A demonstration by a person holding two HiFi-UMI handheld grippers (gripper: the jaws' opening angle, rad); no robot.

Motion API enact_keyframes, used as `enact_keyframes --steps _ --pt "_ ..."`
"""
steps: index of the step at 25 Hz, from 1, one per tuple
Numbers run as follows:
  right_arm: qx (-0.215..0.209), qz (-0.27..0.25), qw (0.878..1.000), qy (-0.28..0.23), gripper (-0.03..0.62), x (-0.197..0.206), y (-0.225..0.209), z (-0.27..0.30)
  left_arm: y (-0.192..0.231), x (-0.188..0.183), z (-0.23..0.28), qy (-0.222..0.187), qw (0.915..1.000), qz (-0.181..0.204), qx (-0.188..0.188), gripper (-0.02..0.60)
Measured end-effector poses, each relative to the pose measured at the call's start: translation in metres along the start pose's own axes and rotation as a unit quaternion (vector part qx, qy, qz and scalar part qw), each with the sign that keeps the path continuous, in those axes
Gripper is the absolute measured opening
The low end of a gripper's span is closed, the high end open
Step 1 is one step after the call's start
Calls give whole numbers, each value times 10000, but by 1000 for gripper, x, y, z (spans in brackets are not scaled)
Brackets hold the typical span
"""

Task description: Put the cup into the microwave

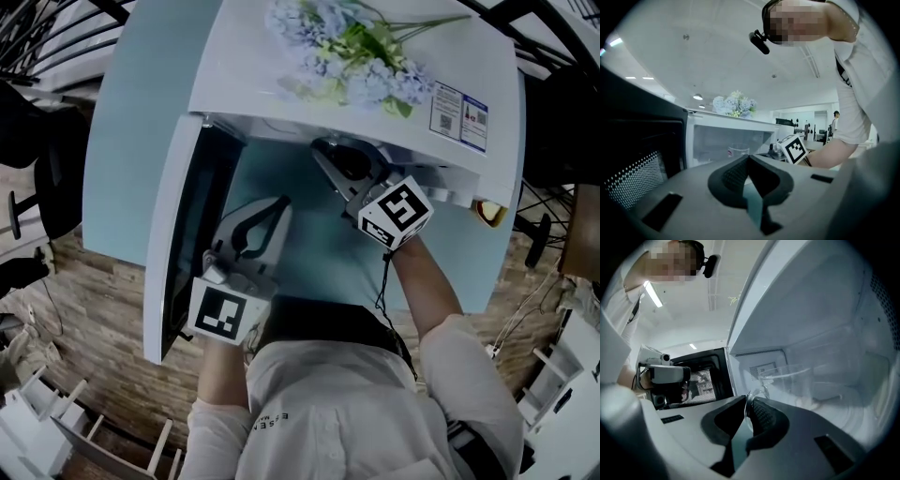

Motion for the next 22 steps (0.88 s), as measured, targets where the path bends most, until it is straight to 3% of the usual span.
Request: enact_keyframes --steps 11,15,22 --pt "219 96 9996 168 38 1 -7 -5 -7 -8 -2 -88 9998 -120 120 2" --pt "394 12 9989 261 139 5 -7 -12 -12 -17 -6 -291 9991 -229 197 2" --pt "856 176 9962 6 146 -2 -9 -41 -20 -21 -10 -241 9995 -68 201 2"
Point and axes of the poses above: the fingertips, and each gripper's own axes: z forward along the fingers, y to its left, x out of its underside, the point moved 2 cm from there along -z, backward along the fingers, and after that the axes turned 12 degrees about z, right-handed, at the moved point
